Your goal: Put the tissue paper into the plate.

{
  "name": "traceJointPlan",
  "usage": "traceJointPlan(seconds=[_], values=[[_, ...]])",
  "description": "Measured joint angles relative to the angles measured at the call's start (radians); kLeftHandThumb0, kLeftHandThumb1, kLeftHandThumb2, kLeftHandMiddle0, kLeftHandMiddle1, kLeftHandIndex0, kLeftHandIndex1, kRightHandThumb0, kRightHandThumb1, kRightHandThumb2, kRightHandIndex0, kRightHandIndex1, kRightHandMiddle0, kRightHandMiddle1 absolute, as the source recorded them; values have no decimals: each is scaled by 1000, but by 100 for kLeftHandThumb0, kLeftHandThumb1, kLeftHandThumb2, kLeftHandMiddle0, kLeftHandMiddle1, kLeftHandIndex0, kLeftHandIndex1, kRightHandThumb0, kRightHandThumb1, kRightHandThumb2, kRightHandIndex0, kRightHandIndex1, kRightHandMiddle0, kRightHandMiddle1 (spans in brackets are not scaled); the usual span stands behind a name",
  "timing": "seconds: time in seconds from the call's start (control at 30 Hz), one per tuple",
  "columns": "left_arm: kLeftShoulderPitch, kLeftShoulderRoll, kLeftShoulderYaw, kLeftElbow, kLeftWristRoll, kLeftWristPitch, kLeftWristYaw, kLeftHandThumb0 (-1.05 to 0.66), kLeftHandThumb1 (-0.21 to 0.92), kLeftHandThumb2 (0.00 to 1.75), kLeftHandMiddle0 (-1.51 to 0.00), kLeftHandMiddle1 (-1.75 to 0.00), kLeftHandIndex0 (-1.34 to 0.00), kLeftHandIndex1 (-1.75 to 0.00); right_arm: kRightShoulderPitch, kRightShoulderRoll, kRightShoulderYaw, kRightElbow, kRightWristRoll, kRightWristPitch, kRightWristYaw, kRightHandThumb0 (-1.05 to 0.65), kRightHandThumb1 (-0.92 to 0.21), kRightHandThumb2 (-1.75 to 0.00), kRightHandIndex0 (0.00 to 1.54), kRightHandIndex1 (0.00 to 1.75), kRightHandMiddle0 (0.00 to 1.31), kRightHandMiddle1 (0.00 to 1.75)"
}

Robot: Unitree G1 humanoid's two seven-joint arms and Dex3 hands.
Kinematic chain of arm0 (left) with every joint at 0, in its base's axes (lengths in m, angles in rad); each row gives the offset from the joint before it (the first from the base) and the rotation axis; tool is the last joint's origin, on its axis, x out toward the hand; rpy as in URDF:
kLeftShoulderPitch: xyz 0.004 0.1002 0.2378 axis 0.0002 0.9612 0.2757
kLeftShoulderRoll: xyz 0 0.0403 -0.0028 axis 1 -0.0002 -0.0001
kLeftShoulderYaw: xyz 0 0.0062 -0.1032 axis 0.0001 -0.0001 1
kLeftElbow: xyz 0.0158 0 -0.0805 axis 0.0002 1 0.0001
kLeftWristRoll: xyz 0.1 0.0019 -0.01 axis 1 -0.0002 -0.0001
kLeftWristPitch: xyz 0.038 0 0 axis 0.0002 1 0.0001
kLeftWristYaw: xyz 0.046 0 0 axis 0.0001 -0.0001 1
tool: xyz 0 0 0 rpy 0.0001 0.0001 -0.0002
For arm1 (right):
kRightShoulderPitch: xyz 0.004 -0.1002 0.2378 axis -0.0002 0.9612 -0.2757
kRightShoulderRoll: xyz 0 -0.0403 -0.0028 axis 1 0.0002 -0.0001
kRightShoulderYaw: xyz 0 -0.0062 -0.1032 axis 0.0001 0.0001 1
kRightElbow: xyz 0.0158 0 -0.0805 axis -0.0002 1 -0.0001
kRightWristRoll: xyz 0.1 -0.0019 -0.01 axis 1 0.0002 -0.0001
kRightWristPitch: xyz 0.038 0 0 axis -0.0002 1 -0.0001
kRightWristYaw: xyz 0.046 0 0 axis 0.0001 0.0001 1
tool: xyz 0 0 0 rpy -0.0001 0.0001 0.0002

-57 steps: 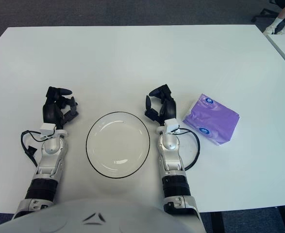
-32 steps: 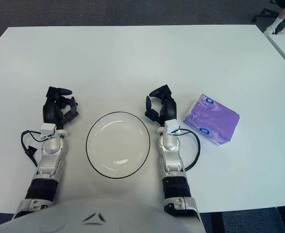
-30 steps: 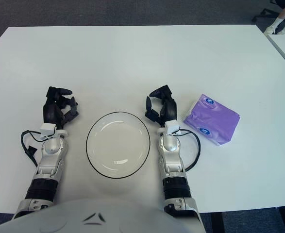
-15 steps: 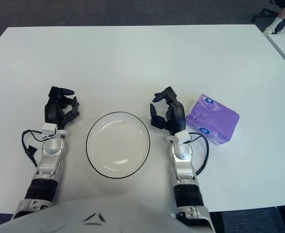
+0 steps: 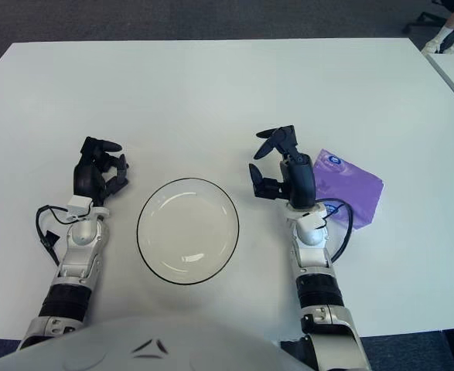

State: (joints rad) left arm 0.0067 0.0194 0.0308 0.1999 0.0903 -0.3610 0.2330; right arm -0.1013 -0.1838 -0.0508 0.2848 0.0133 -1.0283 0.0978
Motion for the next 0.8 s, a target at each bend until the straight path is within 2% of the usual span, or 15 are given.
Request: traceJointPlan(seconds=[0.13, 0.33, 0.4, 0.5, 0.53, 0.67, 0.8], values=[[0, 1, 0, 0, 0, 7, -1, -39, 66, 88, -55, -174, -35, -175, -28, -17, -5, 40, 38, -65, 19, -40, -61, -89, 32, 144, 42, 168], [-2, 2, 0, 0, 0, 19, -2, -38, 67, 87, -54, -174, -34, -175, -132, -16, -37, 169, 57, -190, 18, -37, -82, -65, 17, 126, 25, 174], [-3, 1, -2, 0, 0, 21, -3, -38, 67, 87, -54, -174, -34, -175, -168, -12, -48, 214, 72, -236, 16, -55, -71, -86, 9, 119, 12, 160], [-5, 0, -6, -2, 0, 24, -4, -38, 68, 87, -54, -174, -34, -175, -192, -13, -68, 241, 120, -276, 13, -65, -68, -96, 3, 106, 4, 152], [-6, 0, -6, -2, 0, 24, -4, -38, 68, 87, -54, -174, -34, -175, -195, -13, -74, 241, 133, -277, 12, -67, -68, -96, 2, 105, 3, 152], [-9, 1, -5, -2, -1, 26, -4, -38, 68, 86, -54, -174, -34, -175, -198, -37, -79, 241, 227, -277, 25, -77, -69, -91, 0, 79, 1, 135], [-10, 1, -4, -2, -1, 26, -4, -38, 68, 86, -54, -174, -34, -175, -202, -76, -81, 242, 317, -279, 60, -81, -59, -86, 0, 55, 0, 112]])
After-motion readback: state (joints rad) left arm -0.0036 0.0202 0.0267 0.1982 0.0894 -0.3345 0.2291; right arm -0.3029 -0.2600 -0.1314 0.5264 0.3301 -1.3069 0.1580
